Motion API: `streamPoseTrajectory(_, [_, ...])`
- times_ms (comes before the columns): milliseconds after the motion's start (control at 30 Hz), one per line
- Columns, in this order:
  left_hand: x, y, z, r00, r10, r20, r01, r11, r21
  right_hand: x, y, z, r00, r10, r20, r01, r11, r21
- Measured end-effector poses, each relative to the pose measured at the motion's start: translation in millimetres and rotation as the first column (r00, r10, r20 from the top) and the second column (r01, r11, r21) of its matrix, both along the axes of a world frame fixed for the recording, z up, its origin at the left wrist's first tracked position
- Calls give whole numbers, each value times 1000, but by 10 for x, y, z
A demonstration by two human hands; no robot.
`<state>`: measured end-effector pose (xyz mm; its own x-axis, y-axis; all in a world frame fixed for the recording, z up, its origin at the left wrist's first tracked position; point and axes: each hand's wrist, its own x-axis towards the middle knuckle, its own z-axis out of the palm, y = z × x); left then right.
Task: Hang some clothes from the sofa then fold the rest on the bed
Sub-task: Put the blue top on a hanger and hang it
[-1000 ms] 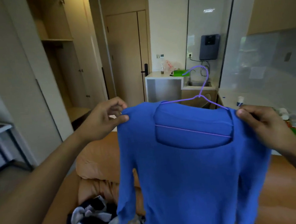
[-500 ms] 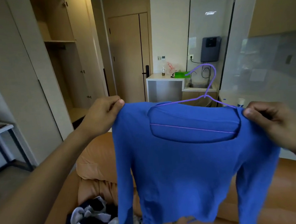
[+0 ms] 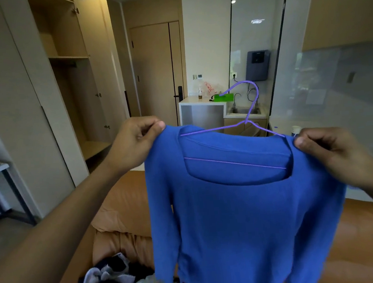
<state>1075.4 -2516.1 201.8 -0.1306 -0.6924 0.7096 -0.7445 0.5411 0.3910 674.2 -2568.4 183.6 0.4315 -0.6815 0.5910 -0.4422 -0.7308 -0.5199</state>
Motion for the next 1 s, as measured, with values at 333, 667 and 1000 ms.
streamPoseTrajectory(333, [-323, -39, -75, 995, -20, 100, 4, 988, 154, -24, -32, -1, 998, -45, 37, 45, 999, 12])
streamPoseTrajectory(667, [-405, -41, -47, 990, 51, 135, -35, 993, -113, -227, -69, -1, 1000, 16, 9, -17, 998, 59])
streamPoseTrajectory(1000, [-741, -118, -131, 957, -12, 291, 10, 1000, 10, -159, -188, -24, 997, 59, 42, -61, 997, 38])
